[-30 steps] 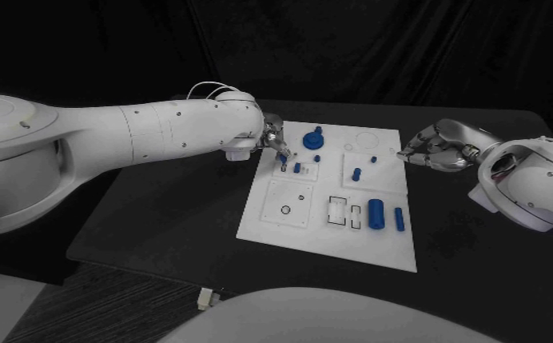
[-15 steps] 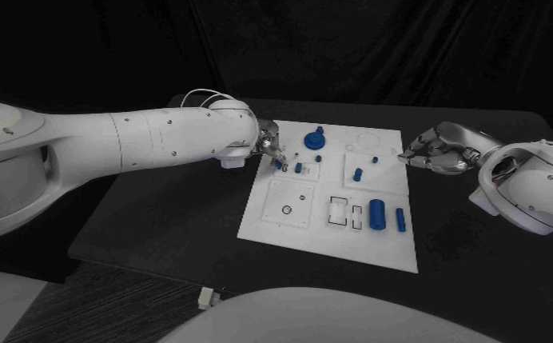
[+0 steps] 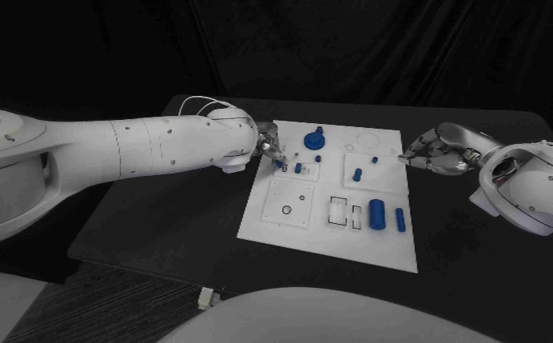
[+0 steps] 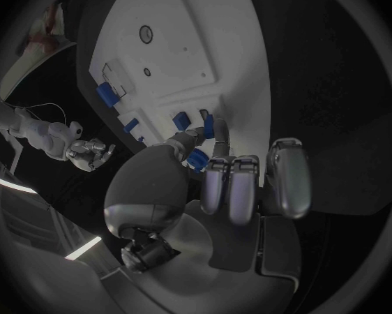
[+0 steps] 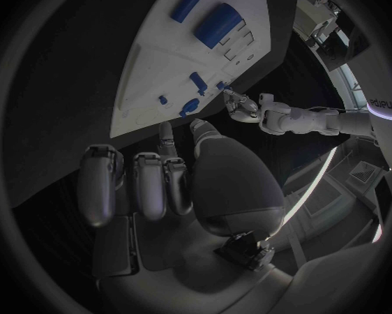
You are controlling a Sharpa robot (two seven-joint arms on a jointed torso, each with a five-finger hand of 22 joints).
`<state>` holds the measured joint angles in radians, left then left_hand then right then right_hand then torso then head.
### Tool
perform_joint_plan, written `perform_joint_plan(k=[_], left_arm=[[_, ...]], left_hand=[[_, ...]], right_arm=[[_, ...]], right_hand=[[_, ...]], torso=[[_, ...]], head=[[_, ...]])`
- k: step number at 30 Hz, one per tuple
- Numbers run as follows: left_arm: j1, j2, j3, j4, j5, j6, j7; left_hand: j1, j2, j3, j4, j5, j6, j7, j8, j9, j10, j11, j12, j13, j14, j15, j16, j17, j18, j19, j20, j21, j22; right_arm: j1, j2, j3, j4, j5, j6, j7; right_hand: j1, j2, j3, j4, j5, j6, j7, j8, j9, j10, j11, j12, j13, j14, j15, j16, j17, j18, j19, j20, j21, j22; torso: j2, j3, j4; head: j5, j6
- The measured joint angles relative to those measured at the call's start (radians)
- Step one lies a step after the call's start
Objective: Assemble the parts on the task board
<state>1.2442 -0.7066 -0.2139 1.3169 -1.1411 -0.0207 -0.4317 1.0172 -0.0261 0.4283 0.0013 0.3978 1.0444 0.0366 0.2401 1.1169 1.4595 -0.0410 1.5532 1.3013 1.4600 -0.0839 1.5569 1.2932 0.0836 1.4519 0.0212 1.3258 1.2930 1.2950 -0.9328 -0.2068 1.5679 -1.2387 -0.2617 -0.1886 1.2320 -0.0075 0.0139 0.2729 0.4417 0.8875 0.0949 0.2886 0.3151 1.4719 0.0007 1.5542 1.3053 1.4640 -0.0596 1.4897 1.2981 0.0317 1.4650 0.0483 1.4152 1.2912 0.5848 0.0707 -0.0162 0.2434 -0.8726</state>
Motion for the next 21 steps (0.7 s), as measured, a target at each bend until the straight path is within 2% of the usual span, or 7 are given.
perform_joint_plan(k=[4, 5, 7, 15, 16, 21], left_arm=[[-0.004, -0.007, 0.000, 0.007, -0.012, -0.030, 0.008], [-0.005, -0.008, 0.000, 0.009, -0.015, -0.037, 0.011], [-0.007, -0.010, 0.000, 0.011, -0.019, -0.046, 0.014], [-0.021, -0.013, 0.000, 0.017, -0.031, -0.075, 0.021], [-0.022, -0.013, 0.000, 0.019, -0.032, -0.077, 0.021], [-0.027, -0.018, 0.000, 0.026, -0.035, -0.084, 0.022]], left_hand=[[0.000, 0.000, 0.000, 0.000, 0.000, 0.000, 0.000, 0.000, 0.000, 0.000, 0.000, 0.000, 0.000, 0.000, 0.000, 0.000, 0.000, 0.000, 0.000, 0.000, 0.000, 0.000], [0.000, 0.000, 0.000, 0.000, 0.000, 0.000, 0.000, 0.000, 0.000, 0.000, 0.000, 0.000, 0.000, 0.000, 0.000, 0.000, 0.000, 0.000, 0.000, 0.000, 0.000, 0.000], [0.000, 0.000, 0.000, 0.000, -0.011, 0.000, 0.000, 0.000, 0.000, 0.000, 0.000, 0.000, 0.000, 0.000, 0.000, 0.000, 0.000, 0.000, 0.000, 0.000, 0.000, 0.000], [-0.009, 0.004, 0.004, 0.004, -0.011, 0.000, 0.000, 0.000, 0.000, 0.000, 0.000, 0.000, 0.000, 0.000, 0.000, 0.000, 0.000, 0.000, 0.000, 0.000, 0.000, 0.000], [-0.018, -0.005, 0.004, 0.004, -0.011, 0.000, 0.000, 0.000, 0.000, 0.000, 0.000, 0.000, 0.000, 0.000, 0.000, 0.000, 0.000, 0.000, 0.000, 0.000, 0.000, 0.000], [-0.018, -0.005, 0.004, 0.004, -0.011, -0.001, -0.001, 0.000, 0.000, 0.000, 0.000, 0.000, 0.000, 0.000, 0.000, 0.000, 0.000, 0.000, 0.000, 0.000, 0.000, 0.000]], right_arm=[[0.000, 0.000, 0.000, 0.000, 0.000, 0.000, 0.000], [-0.001, 0.000, 0.000, 0.000, 0.000, 0.000, 0.000], [-0.001, 0.000, 0.000, 0.000, 0.000, 0.000, 0.000], [-0.002, 0.000, 0.000, 0.000, 0.000, 0.000, 0.000], [-0.002, 0.000, 0.000, 0.000, 0.000, 0.000, 0.000], [-0.003, 0.001, 0.000, 0.000, 0.000, 0.000, -0.001]], right_hand=[[0.010, 0.010, 0.000, 0.000, 0.001, 0.000, 0.000, 0.000, 0.000, 0.000, 0.000, 0.000, 0.000, 0.000, 0.000, 0.000, 0.000, 0.000, 0.000, 0.000, 0.000, 0.000], [0.010, 0.010, 0.000, 0.000, 0.023, 0.000, 0.000, 0.000, 0.000, 0.000, 0.000, 0.000, 0.000, 0.000, 0.000, 0.000, 0.000, 0.000, 0.000, 0.000, 0.000, 0.000], [0.010, 0.010, 0.000, 0.000, 0.023, 0.000, 0.000, 0.000, 0.000, 0.000, 0.000, 0.000, 0.000, 0.000, 0.000, 0.000, 0.000, 0.000, 0.000, 0.000, 0.000, 0.000], [0.010, 0.010, 0.000, 0.000, 0.023, 0.000, 0.000, 0.000, 0.000, 0.000, 0.000, 0.000, 0.000, 0.000, 0.000, 0.000, 0.000, 0.000, 0.000, 0.000, 0.000, 0.000], [0.010, 0.010, 0.000, 0.000, 0.023, 0.000, 0.000, 0.000, 0.000, 0.000, 0.000, 0.000, 0.000, 0.000, 0.000, 0.000, 0.000, 0.000, 0.000, 0.000, 0.000, 0.000], [0.010, 0.010, 0.000, 0.000, 0.023, 0.000, 0.000, 0.000, 0.000, 0.000, 0.000, 0.000, 0.000, 0.000, 0.000, 0.000, 0.000, 0.000, 0.000, 0.000, 0.000, 0.000]], torso=[[0.000, -0.0002, -0.0001], [0.000, -0.0002, -0.0001], [0.000, -0.0005, -0.0001], [0.001, -0.0011, 0.0000], [0.002, -0.0011, 0.0000], [0.002, -0.0010, 0.0000]], head=[[0.000, 0.000], [0.000, 0.000], [0.000, 0.000], [0.002, 0.000], [0.003, 0.000], [0.002, 0.000]])
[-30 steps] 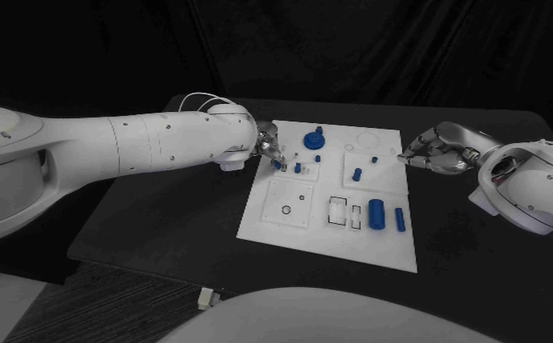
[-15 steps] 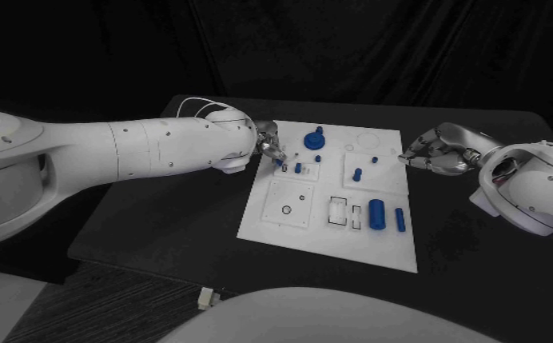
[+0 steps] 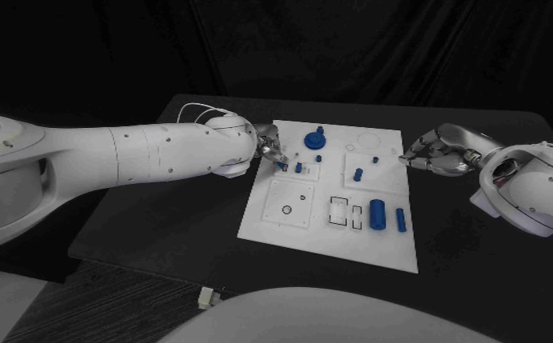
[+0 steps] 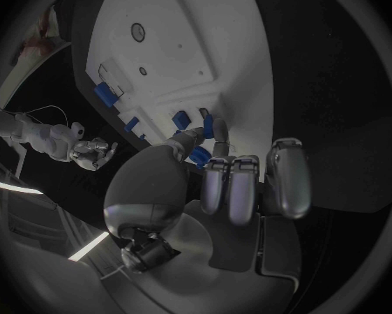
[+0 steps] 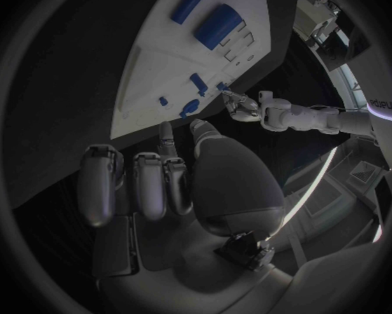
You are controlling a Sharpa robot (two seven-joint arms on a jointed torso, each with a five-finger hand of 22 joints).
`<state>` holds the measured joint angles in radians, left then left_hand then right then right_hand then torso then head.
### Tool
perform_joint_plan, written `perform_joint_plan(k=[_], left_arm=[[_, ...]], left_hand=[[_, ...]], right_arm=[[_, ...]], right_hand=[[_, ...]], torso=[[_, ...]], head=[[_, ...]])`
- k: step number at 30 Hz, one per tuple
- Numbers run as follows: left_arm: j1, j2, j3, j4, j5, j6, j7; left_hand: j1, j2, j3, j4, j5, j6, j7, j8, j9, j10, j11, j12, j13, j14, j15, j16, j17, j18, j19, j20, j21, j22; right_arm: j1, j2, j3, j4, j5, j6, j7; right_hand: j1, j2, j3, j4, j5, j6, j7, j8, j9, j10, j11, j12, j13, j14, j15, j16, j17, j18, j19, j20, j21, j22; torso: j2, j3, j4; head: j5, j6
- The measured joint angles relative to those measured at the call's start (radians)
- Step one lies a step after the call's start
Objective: Assemble the parts on the task board
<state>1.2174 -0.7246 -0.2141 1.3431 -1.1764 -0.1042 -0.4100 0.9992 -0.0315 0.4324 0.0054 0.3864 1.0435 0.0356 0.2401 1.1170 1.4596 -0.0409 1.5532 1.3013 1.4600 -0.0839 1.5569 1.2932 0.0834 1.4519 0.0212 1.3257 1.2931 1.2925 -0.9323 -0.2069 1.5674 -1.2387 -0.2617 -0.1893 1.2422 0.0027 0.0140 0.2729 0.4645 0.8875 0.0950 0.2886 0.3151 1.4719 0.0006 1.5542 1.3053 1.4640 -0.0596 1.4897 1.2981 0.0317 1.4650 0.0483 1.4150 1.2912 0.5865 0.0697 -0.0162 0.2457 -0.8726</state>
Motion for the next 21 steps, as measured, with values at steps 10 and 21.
perform_joint_plan(k=[10, 21], left_arm=[[-0.014, -0.008, 0.002, 0.008, -0.003, -0.015, 0.000], [-0.022, -0.004, 0.002, 0.006, -0.004, -0.035, 0.002]], left_hand=[[0.000, 0.000, 0.000, 0.000, 0.000, 0.000, 0.000, 0.000, 0.006, 0.000, 0.000, 0.000, 0.000, 0.000, 0.000, 0.000, 0.000, 0.000, 0.000, 0.000, 0.000, 0.000], [0.000, 0.000, 0.011, 0.011, 0.000, 0.000, 0.000, 0.000, 0.007, 0.000, 0.000, 0.000, 0.000, 0.000, 0.000, 0.000, 0.000, 0.000, 0.000, 0.000, 0.000, 0.000]], right_arm=[[0.000, 0.000, 0.000, 0.000, 0.000, -0.001, -0.001], [-0.001, -0.001, 0.000, 0.000, 0.000, -0.001, -0.001]], right_hand=[[0.000, 0.000, 0.000, 0.000, 0.000, 0.000, 0.000, 0.000, 0.000, 0.000, 0.000, 0.000, 0.000, 0.000, 0.000, 0.000, 0.000, 0.000, 0.000, 0.000, 0.000, 0.000], [0.000, 0.000, 0.000, 0.000, 0.000, 0.000, 0.000, 0.000, 0.000, 0.000, 0.000, 0.000, 0.000, 0.000, 0.000, 0.000, 0.000, 0.000, 0.000, 0.000, -0.015, 0.000]], torso=[[0.000, 0.0003, 0.0003], [-0.002, 0.0011, 0.0002]], head=[[0.005, 0.000], [0.003, 0.000]])
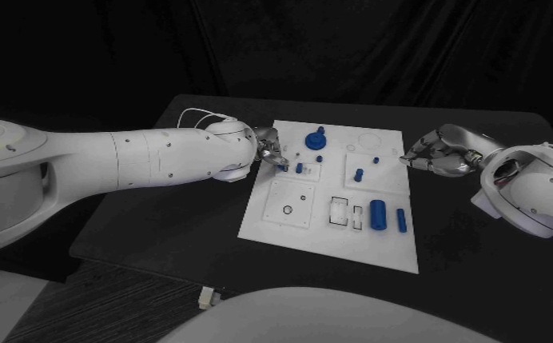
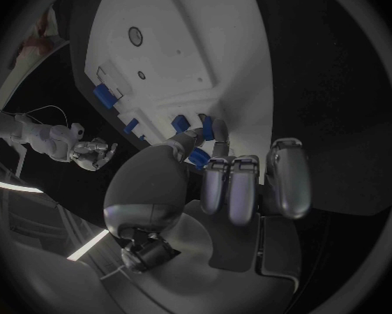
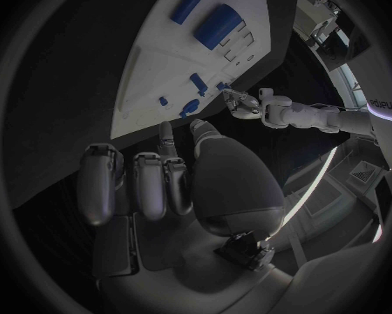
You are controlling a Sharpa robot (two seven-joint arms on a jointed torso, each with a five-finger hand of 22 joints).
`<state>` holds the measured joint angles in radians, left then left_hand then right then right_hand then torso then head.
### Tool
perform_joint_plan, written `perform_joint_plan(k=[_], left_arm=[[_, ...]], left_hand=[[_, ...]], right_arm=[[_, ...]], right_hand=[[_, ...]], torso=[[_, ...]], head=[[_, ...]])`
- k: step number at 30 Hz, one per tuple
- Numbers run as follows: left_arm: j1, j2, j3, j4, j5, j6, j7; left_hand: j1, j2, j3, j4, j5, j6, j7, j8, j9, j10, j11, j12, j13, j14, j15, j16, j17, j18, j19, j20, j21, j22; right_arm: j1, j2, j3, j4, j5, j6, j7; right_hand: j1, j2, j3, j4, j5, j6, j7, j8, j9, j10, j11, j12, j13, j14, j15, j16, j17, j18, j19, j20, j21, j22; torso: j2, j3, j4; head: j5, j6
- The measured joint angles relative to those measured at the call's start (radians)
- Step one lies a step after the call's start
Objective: Assemble the parts on the task board
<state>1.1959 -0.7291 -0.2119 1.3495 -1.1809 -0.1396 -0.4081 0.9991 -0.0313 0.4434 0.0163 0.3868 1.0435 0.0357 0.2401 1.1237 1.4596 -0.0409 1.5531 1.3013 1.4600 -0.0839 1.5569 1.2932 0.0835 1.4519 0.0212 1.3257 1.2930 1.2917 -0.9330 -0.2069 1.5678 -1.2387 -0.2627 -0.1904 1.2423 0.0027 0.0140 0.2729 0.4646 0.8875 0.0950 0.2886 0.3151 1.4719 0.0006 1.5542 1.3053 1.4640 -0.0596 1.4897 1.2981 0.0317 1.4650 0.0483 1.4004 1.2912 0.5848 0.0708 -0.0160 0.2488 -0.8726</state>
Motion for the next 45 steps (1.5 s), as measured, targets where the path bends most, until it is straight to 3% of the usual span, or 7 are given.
perform_joint_plan(k=[45], left_arm=[[-0.002, 0.020, 0.000, -0.013, -0.002, 0.005, 0.001]], left_hand=[[-0.005, 0.005, 0.000, 0.000, 0.000, 0.000, 0.000, 0.000, 0.007, 0.000, 0.000, 0.000, 0.000, 0.000, 0.000, 0.000, 0.000, 0.000, 0.000, 0.000, 0.000, 0.000]], right_arm=[[-0.005, -0.001, 0.000, -0.001, 0.000, 0.000, -0.005]], right_hand=[[0.000, 0.000, 0.000, 0.000, 0.000, 0.000, 0.000, 0.000, 0.000, 0.000, 0.000, 0.000, 0.000, 0.000, 0.000, 0.000, 0.000, 0.000, 0.000, 0.000, -0.001, 0.000]], torso=[[0.001, -0.0010, -0.0004]], head=[[0.000, 0.000]])
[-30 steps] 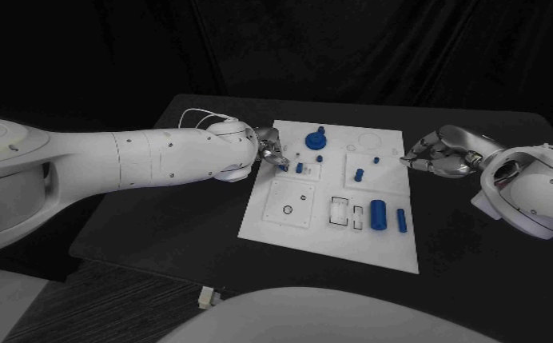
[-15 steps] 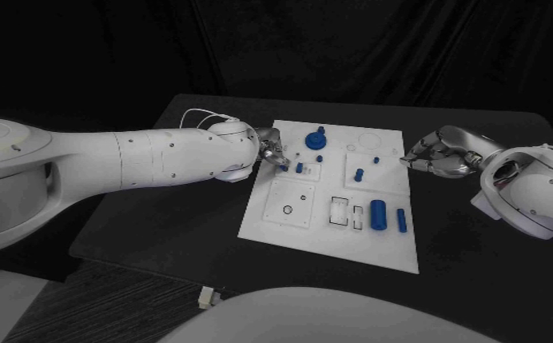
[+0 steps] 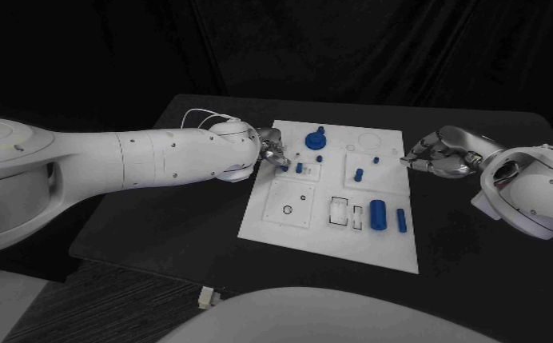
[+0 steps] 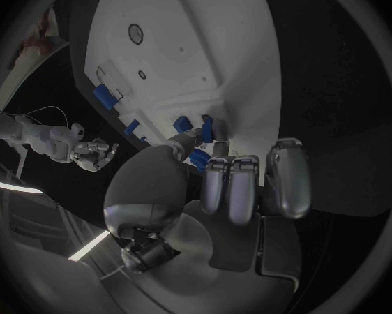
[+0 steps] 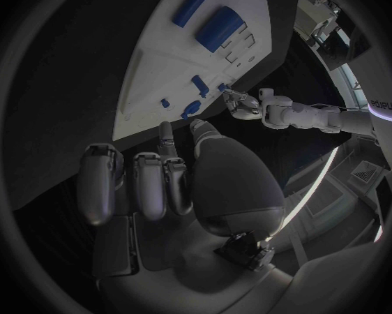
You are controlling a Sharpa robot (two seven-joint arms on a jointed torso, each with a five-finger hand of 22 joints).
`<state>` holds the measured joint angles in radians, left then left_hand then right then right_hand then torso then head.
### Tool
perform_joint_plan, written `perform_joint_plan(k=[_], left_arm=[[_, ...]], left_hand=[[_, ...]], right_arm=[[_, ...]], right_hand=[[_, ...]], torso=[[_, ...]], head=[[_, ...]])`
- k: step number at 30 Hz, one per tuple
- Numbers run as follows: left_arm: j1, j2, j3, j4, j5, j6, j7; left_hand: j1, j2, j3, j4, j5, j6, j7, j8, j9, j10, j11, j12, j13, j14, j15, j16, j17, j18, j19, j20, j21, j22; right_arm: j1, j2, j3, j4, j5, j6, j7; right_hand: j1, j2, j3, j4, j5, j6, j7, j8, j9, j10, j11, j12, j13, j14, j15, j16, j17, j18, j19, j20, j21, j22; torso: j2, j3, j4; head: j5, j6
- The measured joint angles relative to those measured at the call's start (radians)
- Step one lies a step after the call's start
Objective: Assemble the parts on the task board
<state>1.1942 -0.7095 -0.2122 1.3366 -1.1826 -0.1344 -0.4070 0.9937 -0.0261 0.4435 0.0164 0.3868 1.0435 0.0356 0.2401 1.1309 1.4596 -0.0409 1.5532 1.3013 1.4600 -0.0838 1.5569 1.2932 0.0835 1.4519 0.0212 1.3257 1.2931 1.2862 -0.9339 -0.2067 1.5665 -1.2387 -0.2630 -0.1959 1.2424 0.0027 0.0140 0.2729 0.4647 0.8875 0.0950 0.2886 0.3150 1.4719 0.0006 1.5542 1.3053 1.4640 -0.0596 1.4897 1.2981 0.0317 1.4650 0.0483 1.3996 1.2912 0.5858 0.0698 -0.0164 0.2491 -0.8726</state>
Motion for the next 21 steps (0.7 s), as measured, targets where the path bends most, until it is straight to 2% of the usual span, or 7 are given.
perform_joint_plan(k=[21], left_arm=[[-0.002, 0.008, 0.001, -0.005, -0.001, 0.009, 0.000]], left_hand=[[0.000, 0.000, 0.000, 0.000, 0.000, 0.000, 0.000, 0.000, 0.000, 0.000, 0.000, 0.000, 0.000, 0.000, 0.000, 0.000, 0.000, 0.000, 0.000, 0.000, -0.008, 0.000]], right_arm=[[-0.001, 0.000, 0.000, 0.000, 0.000, 0.000, -0.001]], right_hand=[[0.000, 0.000, 0.000, 0.000, 0.000, 0.000, 0.000, 0.000, 0.000, 0.000, 0.000, 0.000, 0.000, 0.000, 0.000, 0.000, 0.000, 0.000, 0.000, 0.000, 0.000, 0.000]], torso=[[0.001, 0.0000, -0.0001]], head=[[0.003, 0.000]])
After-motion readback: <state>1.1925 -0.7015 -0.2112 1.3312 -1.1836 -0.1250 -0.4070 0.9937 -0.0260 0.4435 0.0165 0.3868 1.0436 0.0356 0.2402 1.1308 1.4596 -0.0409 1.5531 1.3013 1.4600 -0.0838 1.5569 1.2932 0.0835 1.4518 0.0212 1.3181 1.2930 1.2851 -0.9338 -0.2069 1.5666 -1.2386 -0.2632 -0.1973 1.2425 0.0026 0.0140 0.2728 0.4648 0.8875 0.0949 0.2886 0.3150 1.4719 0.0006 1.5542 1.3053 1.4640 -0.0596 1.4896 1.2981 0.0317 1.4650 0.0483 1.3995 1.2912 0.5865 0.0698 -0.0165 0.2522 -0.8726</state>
